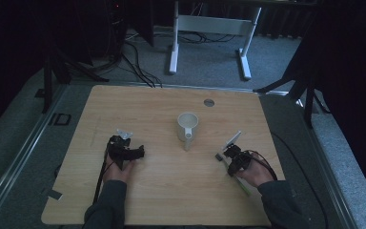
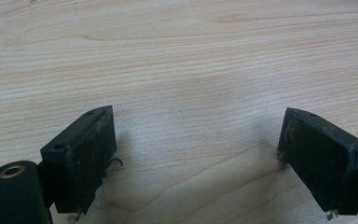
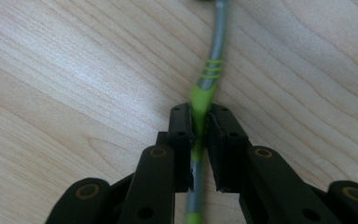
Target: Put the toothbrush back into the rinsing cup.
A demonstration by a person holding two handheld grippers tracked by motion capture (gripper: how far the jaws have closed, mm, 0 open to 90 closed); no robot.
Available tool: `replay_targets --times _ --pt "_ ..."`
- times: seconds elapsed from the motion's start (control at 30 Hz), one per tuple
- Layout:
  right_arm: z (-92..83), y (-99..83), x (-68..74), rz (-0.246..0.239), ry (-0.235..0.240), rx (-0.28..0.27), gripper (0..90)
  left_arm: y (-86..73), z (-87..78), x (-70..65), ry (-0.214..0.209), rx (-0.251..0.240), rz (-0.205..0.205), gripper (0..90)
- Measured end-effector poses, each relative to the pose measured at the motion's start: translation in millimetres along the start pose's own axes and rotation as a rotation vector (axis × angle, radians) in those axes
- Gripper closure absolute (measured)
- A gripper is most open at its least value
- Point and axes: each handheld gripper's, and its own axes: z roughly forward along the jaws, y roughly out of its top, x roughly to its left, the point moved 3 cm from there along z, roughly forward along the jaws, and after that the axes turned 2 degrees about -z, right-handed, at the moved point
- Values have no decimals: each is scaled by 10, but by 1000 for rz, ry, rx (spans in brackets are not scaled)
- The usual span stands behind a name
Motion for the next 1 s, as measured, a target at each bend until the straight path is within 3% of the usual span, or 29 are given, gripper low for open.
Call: replay_targets --times 0.27,0.43,0.63,1.0 --pt "-29 3 22 -26 -4 -9 818 0 1 0 0 -1 0 117" --pt "-174 10 -4 1 23 -86 819 2 2 -2 -1 0 2 117" --pt "-365 18 -67 46 88 -206 819 2 2 -2 -1 0 2 117" --pt "-473 22 -183 119 157 -315 819 2 2 -3 -1 0 1 117"
